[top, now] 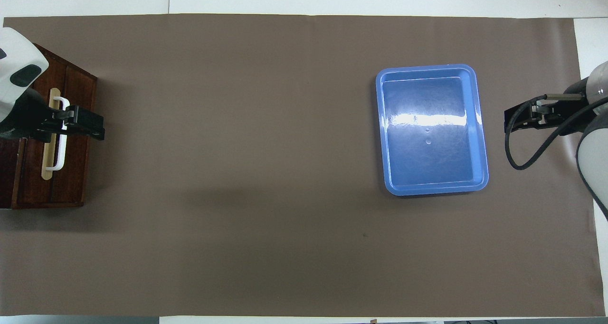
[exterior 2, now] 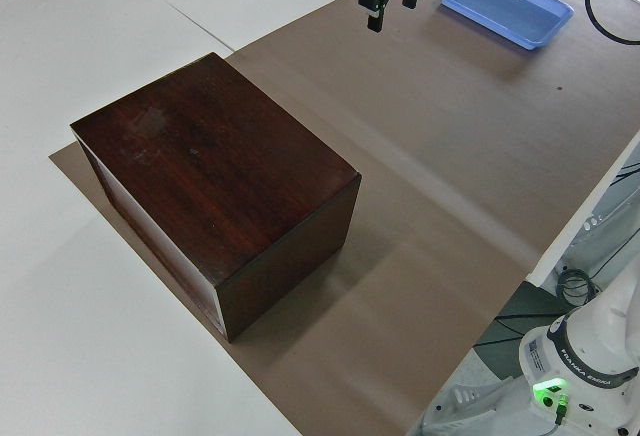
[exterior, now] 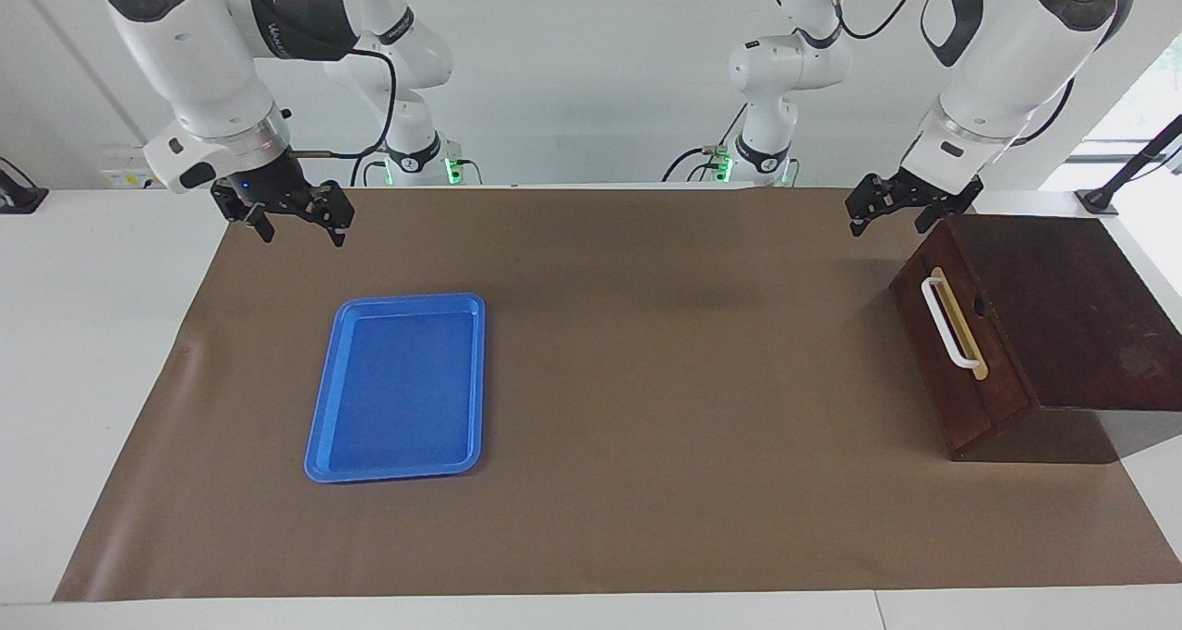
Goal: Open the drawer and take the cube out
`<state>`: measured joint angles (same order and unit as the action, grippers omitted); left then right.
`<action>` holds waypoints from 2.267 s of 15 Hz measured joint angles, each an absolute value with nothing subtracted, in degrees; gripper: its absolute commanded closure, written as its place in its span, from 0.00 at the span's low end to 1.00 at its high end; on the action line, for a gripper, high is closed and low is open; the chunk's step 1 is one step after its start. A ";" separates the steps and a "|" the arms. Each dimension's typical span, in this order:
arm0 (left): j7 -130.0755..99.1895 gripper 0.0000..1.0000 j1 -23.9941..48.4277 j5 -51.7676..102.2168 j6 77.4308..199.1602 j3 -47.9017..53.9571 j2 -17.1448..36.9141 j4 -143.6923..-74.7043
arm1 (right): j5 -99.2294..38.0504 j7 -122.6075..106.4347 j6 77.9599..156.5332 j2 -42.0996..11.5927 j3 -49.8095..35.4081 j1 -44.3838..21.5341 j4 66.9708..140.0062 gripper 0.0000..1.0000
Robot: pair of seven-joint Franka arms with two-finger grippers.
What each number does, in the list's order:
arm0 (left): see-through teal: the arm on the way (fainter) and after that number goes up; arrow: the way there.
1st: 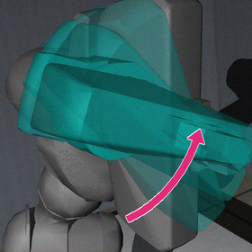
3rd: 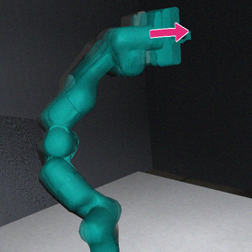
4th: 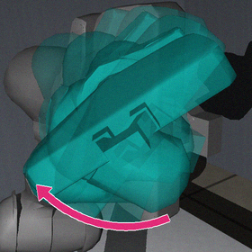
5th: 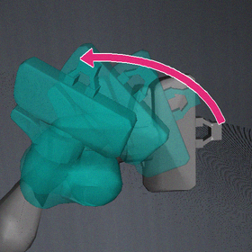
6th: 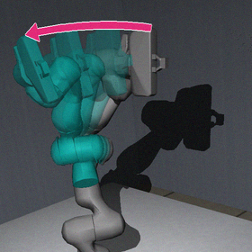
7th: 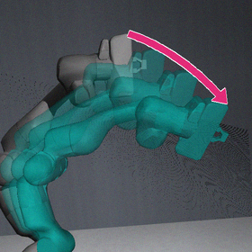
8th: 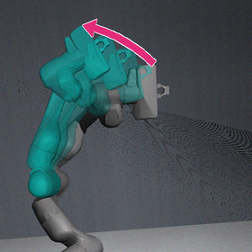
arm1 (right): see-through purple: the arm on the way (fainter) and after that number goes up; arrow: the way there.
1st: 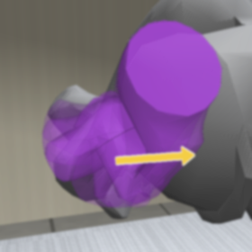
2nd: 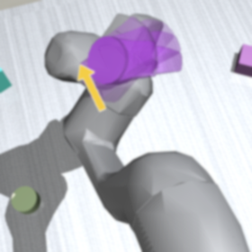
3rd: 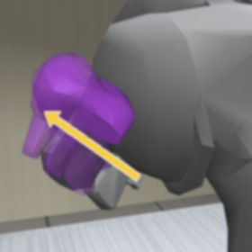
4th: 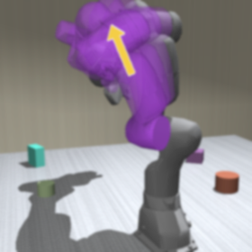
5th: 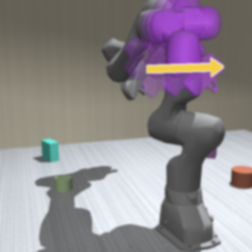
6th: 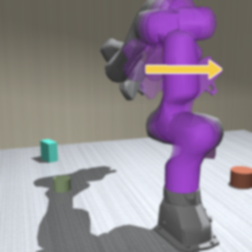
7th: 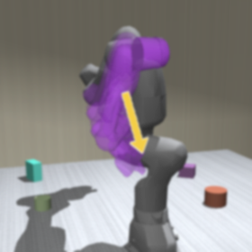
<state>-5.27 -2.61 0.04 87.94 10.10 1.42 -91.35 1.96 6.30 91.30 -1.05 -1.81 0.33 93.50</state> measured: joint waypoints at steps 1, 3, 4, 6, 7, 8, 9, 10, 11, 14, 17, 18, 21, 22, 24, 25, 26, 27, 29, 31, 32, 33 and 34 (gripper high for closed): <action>-5.27 0.00 -2.61 0.05 87.96 10.10 1.42 -91.35 | 1.96 6.30 91.30 -1.05 -1.81 0.33 93.50 0.00; -5.27 0.00 -2.61 0.06 88.02 10.10 1.42 -91.35 | 1.96 6.30 91.30 -1.05 -1.81 0.33 93.50 0.00; -5.27 0.00 -2.61 0.06 88.04 10.10 1.42 -91.35 | 1.96 6.30 91.30 -1.05 -1.81 0.33 93.50 0.00; -5.27 0.00 -2.61 0.07 88.40 10.10 1.42 -91.35 | 1.96 6.30 91.30 -1.05 -1.81 0.33 93.50 0.00; -5.27 0.00 -2.61 0.07 89.19 10.11 1.42 -91.36 | 1.96 6.30 91.30 -1.05 -1.81 0.33 93.50 0.00; -5.25 0.00 -2.61 0.07 90.31 10.15 1.40 -91.49 | 1.96 6.30 91.30 -1.05 -1.81 0.33 93.50 0.00; -5.23 0.00 -2.60 0.05 91.66 10.21 1.38 -91.93 | 1.96 6.30 91.30 -1.05 -1.81 0.33 93.51 0.00; -5.21 0.00 -2.60 -0.24 93.29 10.26 1.36 -92.67 | 1.96 6.30 91.30 -1.05 -1.81 0.33 93.51 0.00; -5.18 0.00 -2.59 -0.94 94.88 10.32 1.36 -93.61 | 1.96 6.30 91.30 -1.05 -1.81 0.34 93.51 0.00; -5.02 0.00 -2.50 -4.46 98.96 10.42 1.41 -97.15 | 1.96 6.38 92.01 -1.06 -1.71 0.39 93.51 0.00; -4.76 0.00 -0.87 -13.20 105.76 10.55 1.96 -102.65 | 1.93 11.61 93.10 -1.06 -1.68 0.42 93.51 0.00; -4.77 0.00 -0.52 -15.67 108.29 10.57 2.58 -104.58 | 1.92 14.11 93.12 -1.06 -1.67 0.42 93.51 0.00; -4.52 0.00 -0.58 -22.85 115.12 10.10 5.58 -108.14 | 1.82 24.19 93.12 -1.10 -1.65 0.44 93.59 0.01; -4.36 0.00 -0.89 -24.79 117.00 9.95 6.72 -108.66 | 1.17 28.52 93.12 -1.18 -1.65 0.44 93.69 0.01; -3.11 0.00 -2.55 -27.05 120.31 9.79 8.33 -109.74 | -1.87 37.64 93.12 -1.43 -1.65 0.44 93.96 0.01; -1.59 0.00 -3.87 -27.61 121.55 9.71 8.65 -110.29 | -2.82 41.45 93.12 -1.62 -1.66 0.44 94.11 0.01; 0.12 0.00 -5.18 -27.77 122.48 9.64 8.71 -110.67 | -3.66 44.65 93.12 -1.92 -1.67 0.43 94.27 0.01; 1.42 0.00 -6.21 -27.77 123.10 9.59 8.70 -110.79 | -4.53 47.43 93.12 -2.36 -1.68 0.43 94.37 0.01; 2.36 0.00 -7.45 -27.77 123.76 9.57 8.67 -110.98 | -6.96 53.54 93.15 -3.57 -1.68 0.42 94.40 0.01; 2.45 0.00 -7.98 -27.89 126.01 9.66 8.47 -112.44 | -10.59 61.38 93.64 -4.79 -1.67 0.42 94.38 0.02; 2.45 0.00 -7.97 -27.90 126.62 9.81 8.15 -113.17 | -12.52 65.30 93.96 -5.30 -1.67 0.42 94.37 0.02; 2.44 0.00 -7.97 -27.90 126.87 9.90 8.04 -113.90 | -14.47 69.04 94.52 -5.74 -1.66 0.42 94.36 0.02; 2.39 0.00 -7.99 -27.89 127.27 9.87 8.09 -114.60 | -16.32 72.57 95.14 -6.18 -1.67 0.42 94.35 0.02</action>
<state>2.39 -7.99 -27.89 127.27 9.87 8.09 -114.60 -16.32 72.57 95.14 -6.18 -1.67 0.42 94.35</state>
